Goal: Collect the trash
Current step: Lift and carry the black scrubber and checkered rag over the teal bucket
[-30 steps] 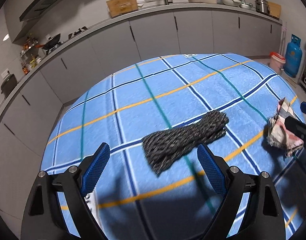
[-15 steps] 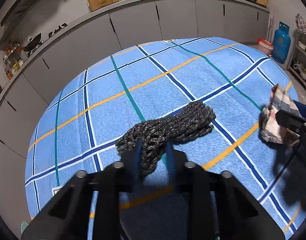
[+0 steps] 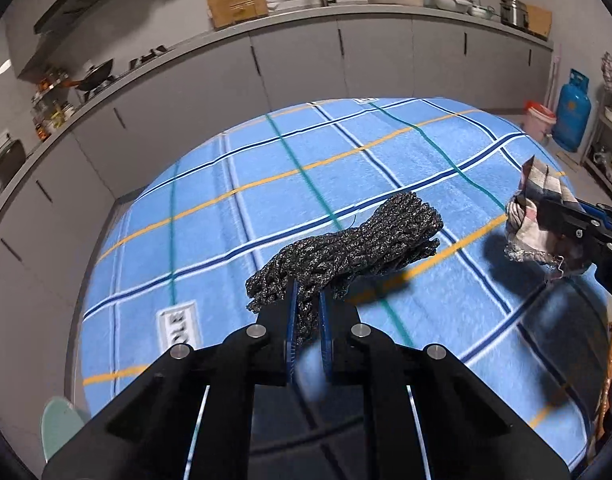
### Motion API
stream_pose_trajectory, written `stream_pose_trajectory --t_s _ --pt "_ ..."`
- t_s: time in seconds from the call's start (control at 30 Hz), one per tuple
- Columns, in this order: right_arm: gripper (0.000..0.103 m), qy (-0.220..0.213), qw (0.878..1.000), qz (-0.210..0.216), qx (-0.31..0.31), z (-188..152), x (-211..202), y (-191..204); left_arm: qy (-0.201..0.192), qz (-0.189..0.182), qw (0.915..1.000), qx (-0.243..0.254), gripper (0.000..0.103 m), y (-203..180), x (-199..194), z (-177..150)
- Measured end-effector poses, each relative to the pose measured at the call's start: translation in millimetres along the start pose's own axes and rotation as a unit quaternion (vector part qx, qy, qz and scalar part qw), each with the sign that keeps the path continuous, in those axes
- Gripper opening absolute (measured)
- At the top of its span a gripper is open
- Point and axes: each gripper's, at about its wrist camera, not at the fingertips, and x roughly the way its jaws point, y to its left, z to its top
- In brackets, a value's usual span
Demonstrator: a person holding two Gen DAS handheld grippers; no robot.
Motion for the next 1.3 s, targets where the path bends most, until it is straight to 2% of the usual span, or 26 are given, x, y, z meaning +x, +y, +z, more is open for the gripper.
stream_pose_trajectory --t_s 0.4,0.8,1.3 --pt "0.013 -0.010 0.998 0.045 -0.038 -6 -19 61 -0.008 0.041 0.9977 -0.054 0.010 49 -45 -41" --pt "0.013 -0.011 0.992 0.088 -0.084 -10 -30 121 -0.010 0.077 0.9910 -0.109 0.010 104 -80 -84" --pt "0.013 -0.018 0.984 0.123 -0.130 -15 -44 179 -0.021 0.098 0.9835 -0.151 0.010 138 -113 -113"
